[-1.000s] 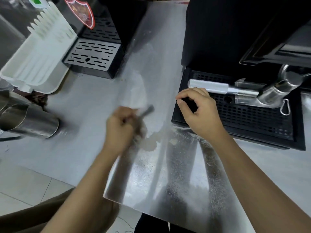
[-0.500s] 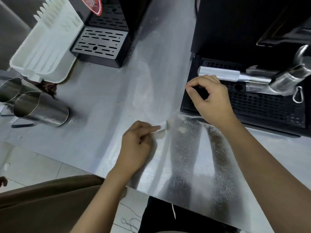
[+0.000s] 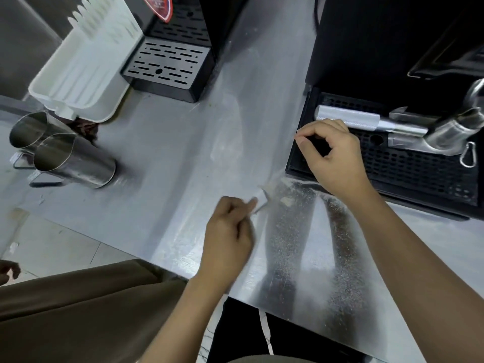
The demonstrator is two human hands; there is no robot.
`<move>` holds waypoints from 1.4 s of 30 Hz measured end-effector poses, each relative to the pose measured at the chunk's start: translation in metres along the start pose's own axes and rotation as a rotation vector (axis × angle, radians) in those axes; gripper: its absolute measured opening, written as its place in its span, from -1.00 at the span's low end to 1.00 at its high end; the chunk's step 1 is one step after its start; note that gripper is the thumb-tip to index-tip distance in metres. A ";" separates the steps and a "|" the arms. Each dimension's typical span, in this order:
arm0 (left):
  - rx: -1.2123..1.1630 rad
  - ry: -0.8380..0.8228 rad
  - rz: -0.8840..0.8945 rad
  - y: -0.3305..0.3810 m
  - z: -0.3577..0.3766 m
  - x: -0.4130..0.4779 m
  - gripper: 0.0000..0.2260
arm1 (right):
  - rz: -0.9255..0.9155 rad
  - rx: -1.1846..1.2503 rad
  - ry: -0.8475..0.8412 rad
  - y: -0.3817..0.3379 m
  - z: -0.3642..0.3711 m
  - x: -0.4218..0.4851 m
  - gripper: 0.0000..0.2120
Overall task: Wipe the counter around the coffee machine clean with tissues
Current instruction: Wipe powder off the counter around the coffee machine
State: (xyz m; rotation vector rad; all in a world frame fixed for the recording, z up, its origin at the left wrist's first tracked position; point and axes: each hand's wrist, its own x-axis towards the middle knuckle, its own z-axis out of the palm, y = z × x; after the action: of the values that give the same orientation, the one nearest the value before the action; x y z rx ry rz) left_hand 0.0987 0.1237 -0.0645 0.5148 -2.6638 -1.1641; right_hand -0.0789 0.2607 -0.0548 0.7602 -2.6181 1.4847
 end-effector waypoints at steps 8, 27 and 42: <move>0.119 0.253 -0.261 -0.041 -0.045 0.049 -0.73 | -0.011 0.005 -0.013 0.000 -0.001 0.000 -0.91; 0.102 0.244 -0.311 -0.049 -0.057 -0.026 -0.72 | -0.010 0.009 -0.045 -0.002 -0.003 -0.001 -0.89; 0.083 0.410 -0.421 -0.045 -0.054 -0.053 -0.74 | 0.005 0.039 -0.045 -0.001 -0.004 -0.002 -0.89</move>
State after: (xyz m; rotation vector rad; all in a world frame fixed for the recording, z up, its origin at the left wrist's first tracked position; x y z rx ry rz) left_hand 0.1750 0.0791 -0.0630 1.2286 -2.3128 -0.9114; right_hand -0.0776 0.2640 -0.0522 0.8001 -2.6332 1.5419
